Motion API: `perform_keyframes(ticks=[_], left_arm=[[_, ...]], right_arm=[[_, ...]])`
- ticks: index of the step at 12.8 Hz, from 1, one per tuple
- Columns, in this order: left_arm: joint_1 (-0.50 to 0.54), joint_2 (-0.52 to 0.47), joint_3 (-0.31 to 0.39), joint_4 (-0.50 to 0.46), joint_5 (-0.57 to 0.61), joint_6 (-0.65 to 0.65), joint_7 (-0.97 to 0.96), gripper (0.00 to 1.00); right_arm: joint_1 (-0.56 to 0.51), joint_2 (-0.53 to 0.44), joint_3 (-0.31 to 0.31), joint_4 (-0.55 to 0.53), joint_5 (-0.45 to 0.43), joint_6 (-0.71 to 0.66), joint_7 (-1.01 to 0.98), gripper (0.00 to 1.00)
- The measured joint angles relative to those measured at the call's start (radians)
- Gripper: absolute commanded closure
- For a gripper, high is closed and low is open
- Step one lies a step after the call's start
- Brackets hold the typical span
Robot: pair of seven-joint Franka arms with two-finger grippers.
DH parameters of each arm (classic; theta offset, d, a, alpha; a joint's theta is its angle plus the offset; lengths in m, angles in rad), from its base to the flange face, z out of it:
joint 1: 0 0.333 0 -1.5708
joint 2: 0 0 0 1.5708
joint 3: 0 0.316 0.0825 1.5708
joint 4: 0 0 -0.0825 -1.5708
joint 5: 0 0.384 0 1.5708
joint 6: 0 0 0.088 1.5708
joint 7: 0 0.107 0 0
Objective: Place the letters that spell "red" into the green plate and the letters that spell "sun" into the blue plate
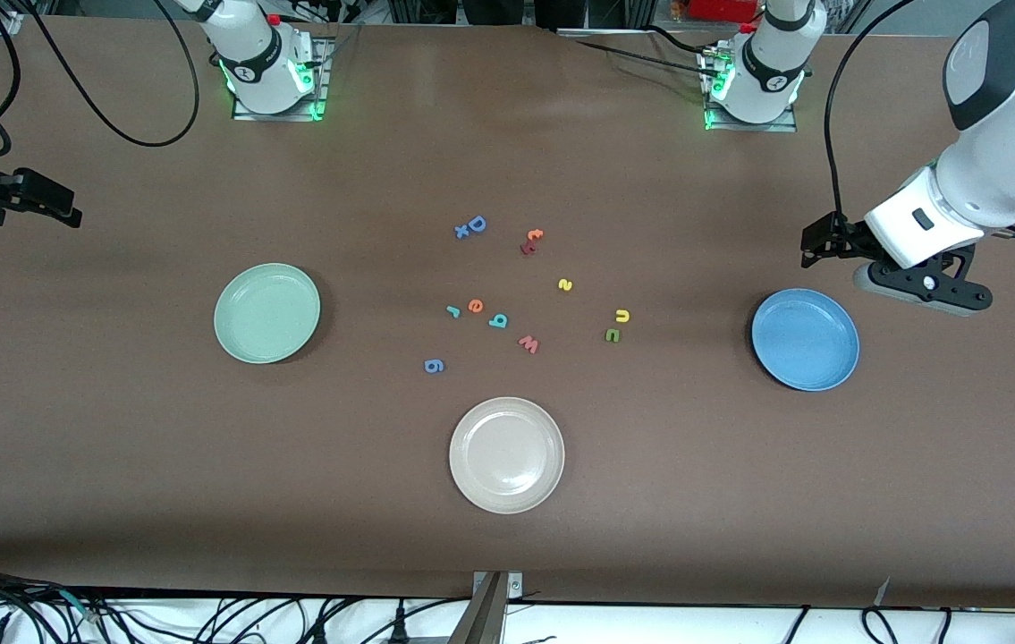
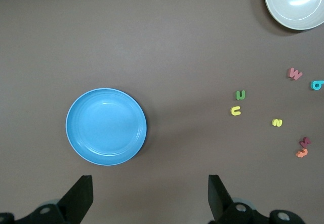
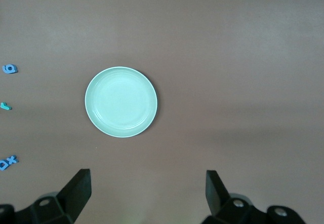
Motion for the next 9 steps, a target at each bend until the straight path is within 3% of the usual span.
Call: perform_keyframes(ticks=[9], left_arm=[[0.000,0.000,0.003,0.000,0.020,0.024,0.000,0.00]], right_arm=[[0.001,0.001,0.002,0.000,0.000,0.002,0.000,0.00]])
